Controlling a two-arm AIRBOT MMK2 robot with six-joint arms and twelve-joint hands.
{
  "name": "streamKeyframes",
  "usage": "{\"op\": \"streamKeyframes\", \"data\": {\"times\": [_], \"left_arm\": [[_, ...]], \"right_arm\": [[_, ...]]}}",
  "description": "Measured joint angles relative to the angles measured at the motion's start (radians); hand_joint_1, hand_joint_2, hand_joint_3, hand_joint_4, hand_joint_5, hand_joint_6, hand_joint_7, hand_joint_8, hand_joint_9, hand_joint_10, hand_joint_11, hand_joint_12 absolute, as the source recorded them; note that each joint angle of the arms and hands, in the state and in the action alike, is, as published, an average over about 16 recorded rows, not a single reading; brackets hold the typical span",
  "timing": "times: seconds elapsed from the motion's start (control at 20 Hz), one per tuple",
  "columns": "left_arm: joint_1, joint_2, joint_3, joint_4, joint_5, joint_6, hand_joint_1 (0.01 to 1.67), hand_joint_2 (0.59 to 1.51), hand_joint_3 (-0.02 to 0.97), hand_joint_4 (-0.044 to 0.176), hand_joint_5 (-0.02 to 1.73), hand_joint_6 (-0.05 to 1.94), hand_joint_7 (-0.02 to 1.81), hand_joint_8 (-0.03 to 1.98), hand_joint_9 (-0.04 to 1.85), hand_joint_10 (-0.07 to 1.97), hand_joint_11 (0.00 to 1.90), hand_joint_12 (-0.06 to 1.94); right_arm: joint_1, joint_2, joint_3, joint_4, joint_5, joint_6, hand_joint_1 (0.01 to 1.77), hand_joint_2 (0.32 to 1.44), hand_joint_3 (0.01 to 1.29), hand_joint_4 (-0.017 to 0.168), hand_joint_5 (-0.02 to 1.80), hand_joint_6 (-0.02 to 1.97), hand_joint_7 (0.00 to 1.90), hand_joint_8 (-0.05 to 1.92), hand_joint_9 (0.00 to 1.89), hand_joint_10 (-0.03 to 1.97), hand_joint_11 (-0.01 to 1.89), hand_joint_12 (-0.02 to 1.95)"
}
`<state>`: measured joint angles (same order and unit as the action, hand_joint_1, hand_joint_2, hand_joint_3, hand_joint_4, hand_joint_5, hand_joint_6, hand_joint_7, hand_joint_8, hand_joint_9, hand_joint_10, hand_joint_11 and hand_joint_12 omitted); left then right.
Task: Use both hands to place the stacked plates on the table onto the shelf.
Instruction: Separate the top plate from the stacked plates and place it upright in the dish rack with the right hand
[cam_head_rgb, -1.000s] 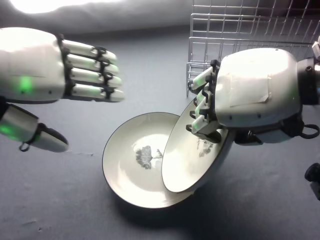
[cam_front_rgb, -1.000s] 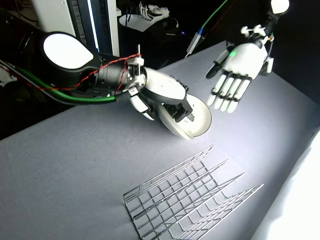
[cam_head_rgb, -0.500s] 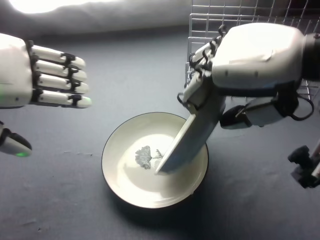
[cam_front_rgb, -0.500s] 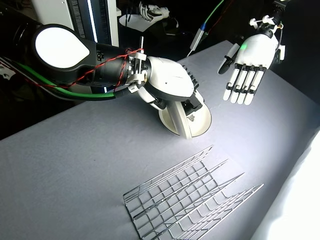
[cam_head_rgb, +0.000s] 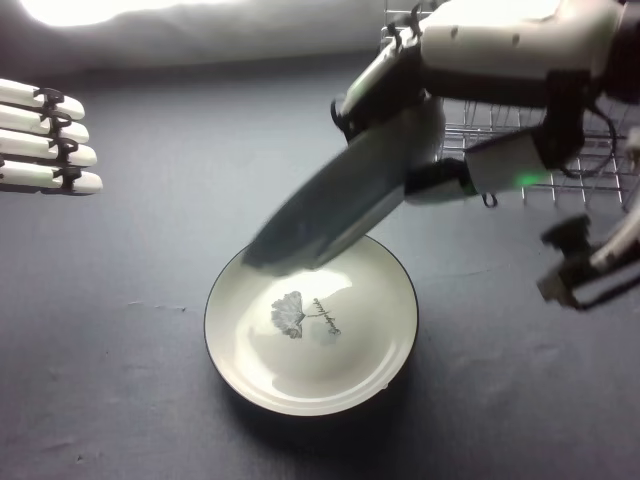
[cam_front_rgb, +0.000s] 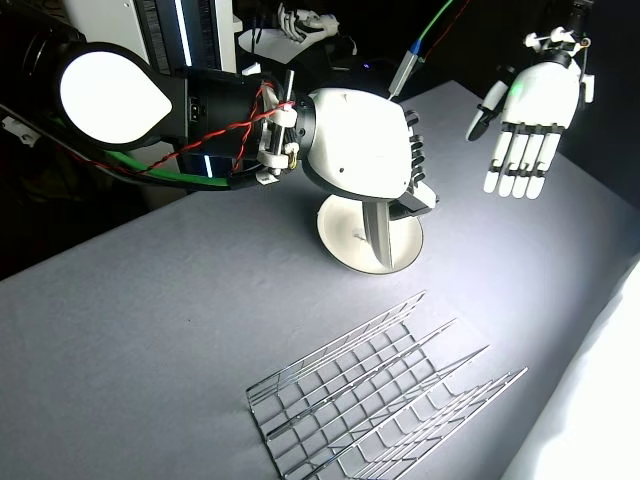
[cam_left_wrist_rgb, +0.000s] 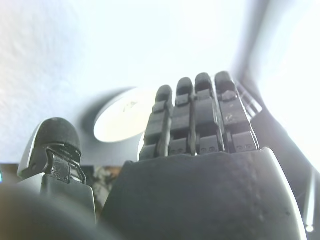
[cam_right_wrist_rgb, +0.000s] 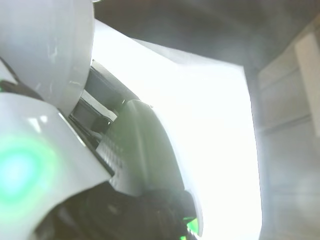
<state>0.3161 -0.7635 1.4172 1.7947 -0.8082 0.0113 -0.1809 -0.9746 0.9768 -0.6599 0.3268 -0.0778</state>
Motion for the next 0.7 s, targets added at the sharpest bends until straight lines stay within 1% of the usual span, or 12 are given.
{"op": "streamKeyframes", "data": {"times": [0.15,0.3,0.7], "left_arm": [[0.008,-0.005,0.027,0.0,-0.006,0.004,0.02,1.203,0.001,0.001,0.08,0.01,0.1,0.01,0.08,0.01,0.02,0.12],[0.012,-0.009,0.043,-0.001,-0.012,0.009,0.02,1.203,0.001,0.001,0.08,0.01,0.1,0.01,0.08,0.01,0.02,0.12],[0.017,-0.014,0.057,-0.001,-0.022,0.019,0.02,1.202,0.003,0.001,0.08,0.01,0.1,0.01,0.09,0.01,0.02,0.13]], "right_arm": [[0.019,-0.003,0.012,0.081,-0.019,0.009,1.31,1.07,0.01,-0.002,0.8,1.15,0.91,1.04,0.81,1.37,0.49,1.65],[0.038,-0.01,0.03,0.149,-0.044,0.016,1.31,1.07,0.01,-0.003,0.8,1.15,0.91,1.06,0.81,1.32,0.49,1.66],[0.087,-0.039,0.086,0.294,-0.11,0.03,1.28,1.08,0.01,-0.005,0.8,1.13,0.92,1.09,0.82,1.18,0.5,1.67]]}}
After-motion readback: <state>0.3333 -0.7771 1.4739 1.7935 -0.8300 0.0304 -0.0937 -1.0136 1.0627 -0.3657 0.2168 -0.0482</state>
